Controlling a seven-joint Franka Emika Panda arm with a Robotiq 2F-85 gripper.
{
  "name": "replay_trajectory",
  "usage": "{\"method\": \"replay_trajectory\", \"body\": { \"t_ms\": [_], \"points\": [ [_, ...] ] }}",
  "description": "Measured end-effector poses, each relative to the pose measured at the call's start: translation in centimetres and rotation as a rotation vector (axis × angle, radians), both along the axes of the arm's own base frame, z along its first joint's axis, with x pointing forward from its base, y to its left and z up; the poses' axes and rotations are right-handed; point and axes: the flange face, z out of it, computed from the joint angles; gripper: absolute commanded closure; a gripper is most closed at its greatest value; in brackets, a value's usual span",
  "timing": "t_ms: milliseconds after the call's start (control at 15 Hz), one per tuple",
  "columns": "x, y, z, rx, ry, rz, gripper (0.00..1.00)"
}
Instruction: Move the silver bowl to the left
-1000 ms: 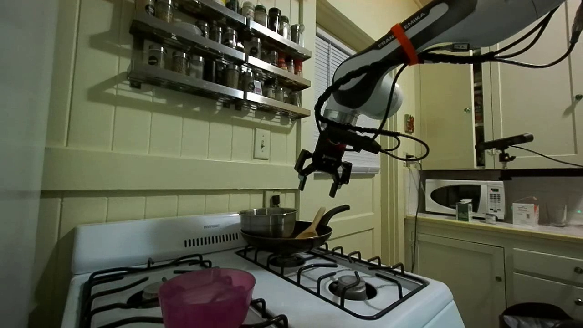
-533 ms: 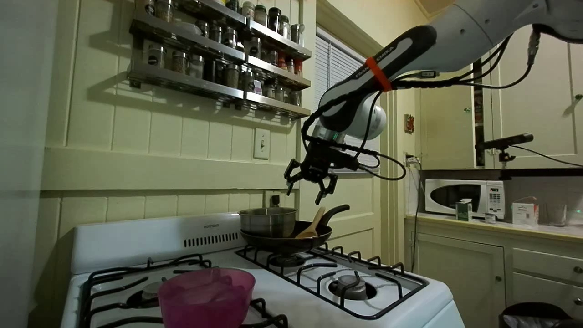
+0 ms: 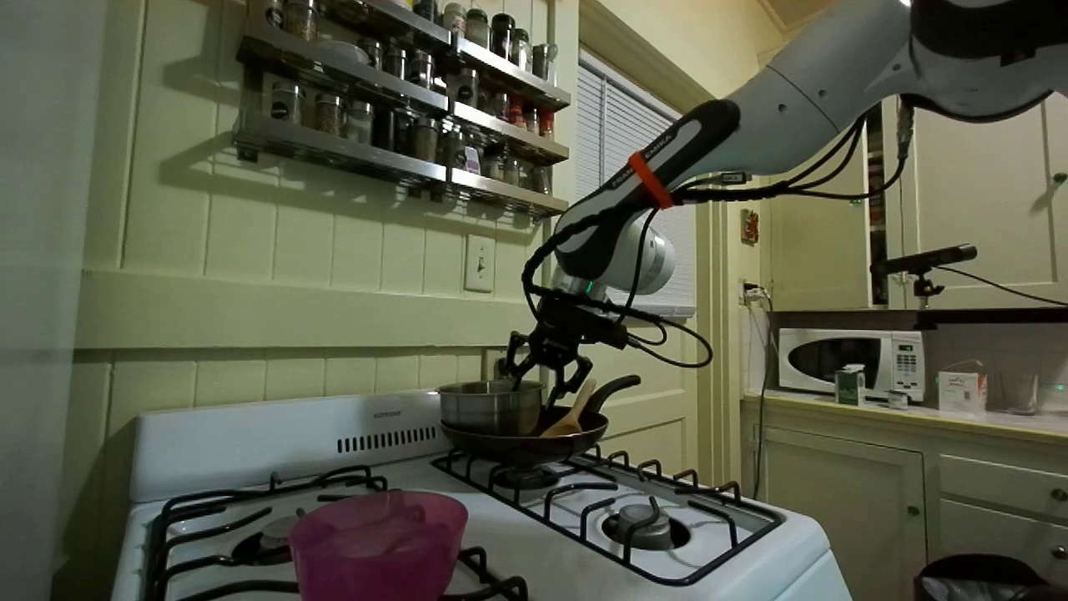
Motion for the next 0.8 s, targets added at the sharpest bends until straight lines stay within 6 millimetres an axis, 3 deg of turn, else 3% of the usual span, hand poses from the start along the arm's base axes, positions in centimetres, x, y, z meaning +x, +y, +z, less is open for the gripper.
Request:
{"method": "replay_trajectory", "body": {
  "t_ms": [333,600,800],
  "points": [
    [0.5,0.1,-0.9,-0.006,0.012,0.003,0.99],
    [0.4,0.2,-0.4,-0.048,0.002,0.024,1.00],
    [-0.4,1.7,2.2,-0.080,-0.048,0.061,0.99]
  ]
}}
